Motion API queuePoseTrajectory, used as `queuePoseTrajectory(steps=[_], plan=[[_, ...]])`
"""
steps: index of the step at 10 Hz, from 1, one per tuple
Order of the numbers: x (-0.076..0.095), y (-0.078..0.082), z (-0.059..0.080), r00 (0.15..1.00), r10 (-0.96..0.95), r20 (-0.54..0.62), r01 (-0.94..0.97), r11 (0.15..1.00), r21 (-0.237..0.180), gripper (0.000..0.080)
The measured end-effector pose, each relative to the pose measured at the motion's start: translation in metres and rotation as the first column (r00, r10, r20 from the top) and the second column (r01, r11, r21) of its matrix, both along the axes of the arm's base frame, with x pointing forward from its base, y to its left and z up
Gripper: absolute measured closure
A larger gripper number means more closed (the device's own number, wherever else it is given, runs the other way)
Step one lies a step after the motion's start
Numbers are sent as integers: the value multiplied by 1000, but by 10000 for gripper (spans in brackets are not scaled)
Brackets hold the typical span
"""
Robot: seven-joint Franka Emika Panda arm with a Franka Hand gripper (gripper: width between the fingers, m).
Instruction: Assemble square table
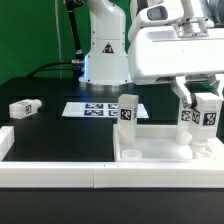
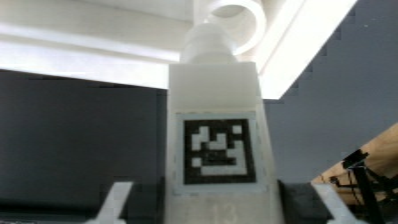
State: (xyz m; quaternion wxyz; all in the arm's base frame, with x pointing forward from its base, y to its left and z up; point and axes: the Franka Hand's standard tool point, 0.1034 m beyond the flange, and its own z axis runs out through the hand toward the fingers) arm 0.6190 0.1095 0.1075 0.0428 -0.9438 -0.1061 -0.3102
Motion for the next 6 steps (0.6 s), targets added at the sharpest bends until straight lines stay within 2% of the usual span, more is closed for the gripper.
queuePoseTrajectory(steps=[1,6], plan=[[-2,8,-1,1000,-9,-5,9,1000,9,509],[-3,8,-9,1000,-11,-13,11,1000,8,509]])
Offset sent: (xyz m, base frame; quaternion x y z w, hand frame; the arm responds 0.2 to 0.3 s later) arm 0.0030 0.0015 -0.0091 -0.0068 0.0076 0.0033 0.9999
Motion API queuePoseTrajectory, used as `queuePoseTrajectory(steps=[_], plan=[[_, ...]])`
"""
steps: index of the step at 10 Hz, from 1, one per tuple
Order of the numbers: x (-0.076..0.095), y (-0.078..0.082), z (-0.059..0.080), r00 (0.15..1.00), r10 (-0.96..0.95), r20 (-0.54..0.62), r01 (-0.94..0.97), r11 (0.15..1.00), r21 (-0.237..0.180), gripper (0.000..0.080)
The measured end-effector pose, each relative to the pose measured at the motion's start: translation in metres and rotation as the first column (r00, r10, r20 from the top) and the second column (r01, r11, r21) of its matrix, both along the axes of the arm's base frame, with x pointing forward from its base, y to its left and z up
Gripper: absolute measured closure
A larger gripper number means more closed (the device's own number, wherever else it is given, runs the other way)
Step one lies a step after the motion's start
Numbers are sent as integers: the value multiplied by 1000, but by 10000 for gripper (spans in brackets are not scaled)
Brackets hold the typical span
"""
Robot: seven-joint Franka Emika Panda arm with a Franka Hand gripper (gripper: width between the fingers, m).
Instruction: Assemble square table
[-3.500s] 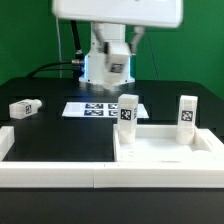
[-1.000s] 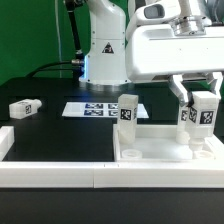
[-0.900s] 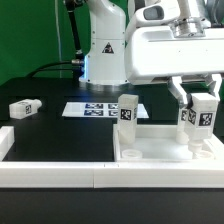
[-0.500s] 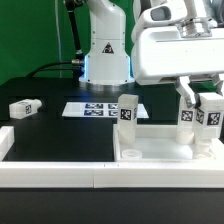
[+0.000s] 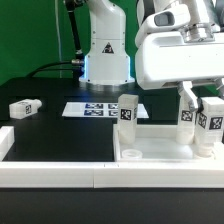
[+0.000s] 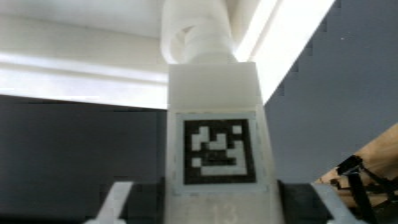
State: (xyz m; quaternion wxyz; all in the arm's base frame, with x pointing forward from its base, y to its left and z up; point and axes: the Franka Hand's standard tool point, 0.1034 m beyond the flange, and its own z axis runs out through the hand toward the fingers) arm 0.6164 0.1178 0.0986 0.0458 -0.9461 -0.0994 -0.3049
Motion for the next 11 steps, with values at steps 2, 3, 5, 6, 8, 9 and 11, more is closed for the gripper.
queuePoseTrajectory(steps=[2,3,5,6,8,9,11], plan=[[1,-2,-4,1000,-3,-4,3,1000,0,509],[2,-2,-5,1000,-5,-6,5,1000,0,509],[0,-2,-12,1000,-5,-14,5,1000,0,509],[0,-2,-14,1000,-7,-8,7,1000,2,509],[2,-2,-15,1000,-8,0,8,1000,3,509],[2,-2,-14,1000,-11,0,11,1000,5,509],[2,-2,-14,1000,-12,-7,12,1000,5,509]])
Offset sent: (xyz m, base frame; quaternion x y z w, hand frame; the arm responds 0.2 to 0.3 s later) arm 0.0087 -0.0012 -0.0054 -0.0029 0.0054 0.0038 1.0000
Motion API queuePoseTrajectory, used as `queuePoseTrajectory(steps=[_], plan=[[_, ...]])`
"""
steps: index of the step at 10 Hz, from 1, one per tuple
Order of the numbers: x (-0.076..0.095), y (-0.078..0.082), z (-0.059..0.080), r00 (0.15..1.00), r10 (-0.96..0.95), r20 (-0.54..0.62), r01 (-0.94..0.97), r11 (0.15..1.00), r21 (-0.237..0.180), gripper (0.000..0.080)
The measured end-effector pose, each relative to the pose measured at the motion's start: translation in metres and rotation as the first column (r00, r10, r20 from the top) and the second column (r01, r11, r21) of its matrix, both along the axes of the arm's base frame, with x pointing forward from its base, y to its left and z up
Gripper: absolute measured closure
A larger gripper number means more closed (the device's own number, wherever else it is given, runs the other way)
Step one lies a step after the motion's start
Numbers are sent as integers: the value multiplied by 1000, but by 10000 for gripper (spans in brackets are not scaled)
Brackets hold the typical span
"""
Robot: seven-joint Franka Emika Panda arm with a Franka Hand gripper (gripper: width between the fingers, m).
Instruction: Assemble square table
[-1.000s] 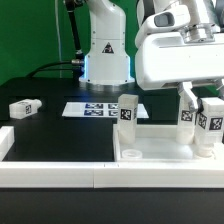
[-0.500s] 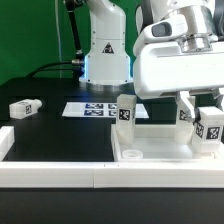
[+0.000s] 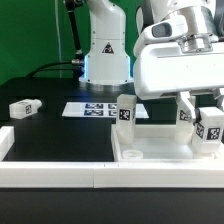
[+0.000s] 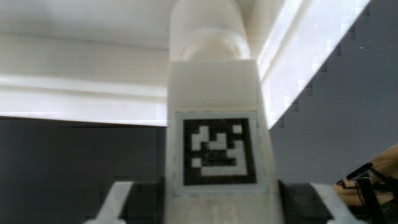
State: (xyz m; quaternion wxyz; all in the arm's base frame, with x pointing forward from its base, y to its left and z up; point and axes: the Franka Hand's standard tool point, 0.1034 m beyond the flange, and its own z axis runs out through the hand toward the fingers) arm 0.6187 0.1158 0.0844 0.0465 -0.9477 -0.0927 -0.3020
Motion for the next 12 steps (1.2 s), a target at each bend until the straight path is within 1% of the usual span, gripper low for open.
queuePoseTrajectory(steps=[1,2,3,4,5,6,10,11,12], plan=[[-1,0,-2,1000,1,-8,-1,1000,-1,423],[-1,0,-2,1000,1,-9,-1,1000,-1,423],[-1,0,-2,1000,1,-9,-1,1000,-1,247],[-1,0,-2,1000,1,-9,-1,1000,-1,170],[-1,0,-2,1000,1,-10,-1,1000,-1,170],[-1,0,-2,1000,1,-10,-1,1000,-1,154],[-1,-2,-2,1000,4,-22,-5,1000,-6,151],[5,-7,4,998,9,-60,-10,1000,-15,151],[12,-8,12,996,12,-86,-13,1000,-16,151]])
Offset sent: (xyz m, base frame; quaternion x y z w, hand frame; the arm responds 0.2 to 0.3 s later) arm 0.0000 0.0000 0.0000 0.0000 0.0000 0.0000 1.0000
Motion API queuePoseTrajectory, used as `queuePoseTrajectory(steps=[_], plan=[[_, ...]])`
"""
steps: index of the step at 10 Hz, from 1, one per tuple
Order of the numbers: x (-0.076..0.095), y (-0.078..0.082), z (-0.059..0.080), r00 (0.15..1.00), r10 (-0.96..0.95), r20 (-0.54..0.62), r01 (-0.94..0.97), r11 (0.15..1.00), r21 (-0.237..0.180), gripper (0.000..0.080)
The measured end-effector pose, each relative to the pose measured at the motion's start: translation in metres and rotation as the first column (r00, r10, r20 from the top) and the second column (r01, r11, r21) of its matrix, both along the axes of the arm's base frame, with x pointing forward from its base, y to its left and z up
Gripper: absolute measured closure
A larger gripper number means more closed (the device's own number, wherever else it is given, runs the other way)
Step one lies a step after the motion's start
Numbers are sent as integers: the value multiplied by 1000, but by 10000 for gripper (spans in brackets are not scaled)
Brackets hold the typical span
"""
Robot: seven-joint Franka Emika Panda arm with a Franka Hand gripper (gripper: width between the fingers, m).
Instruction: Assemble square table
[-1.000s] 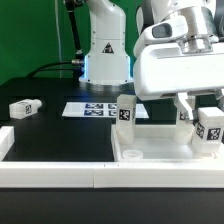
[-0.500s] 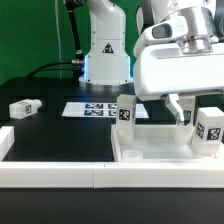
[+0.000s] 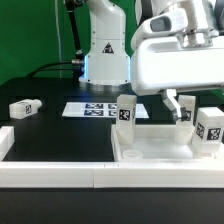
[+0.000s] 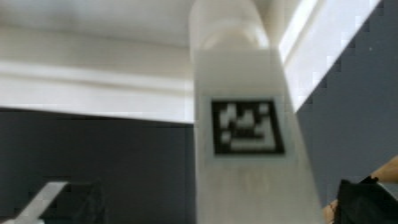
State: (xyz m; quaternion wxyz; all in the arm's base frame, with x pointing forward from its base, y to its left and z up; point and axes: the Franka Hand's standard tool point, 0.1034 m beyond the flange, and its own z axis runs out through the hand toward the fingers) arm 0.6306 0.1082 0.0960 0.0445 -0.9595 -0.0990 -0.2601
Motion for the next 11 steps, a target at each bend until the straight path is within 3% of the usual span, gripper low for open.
queuePoseTrajectory(steps=[2,4,9,10,11], plan=[[1,0,-4,1000,0,-6,0,1000,1,151],[-3,7,-14,985,18,-172,-19,1000,-2,151],[-15,19,-7,856,68,-512,-77,997,3,151],[-13,18,-6,829,77,-554,-88,996,6,151],[-1,1,-3,835,68,-546,-84,997,-3,151]])
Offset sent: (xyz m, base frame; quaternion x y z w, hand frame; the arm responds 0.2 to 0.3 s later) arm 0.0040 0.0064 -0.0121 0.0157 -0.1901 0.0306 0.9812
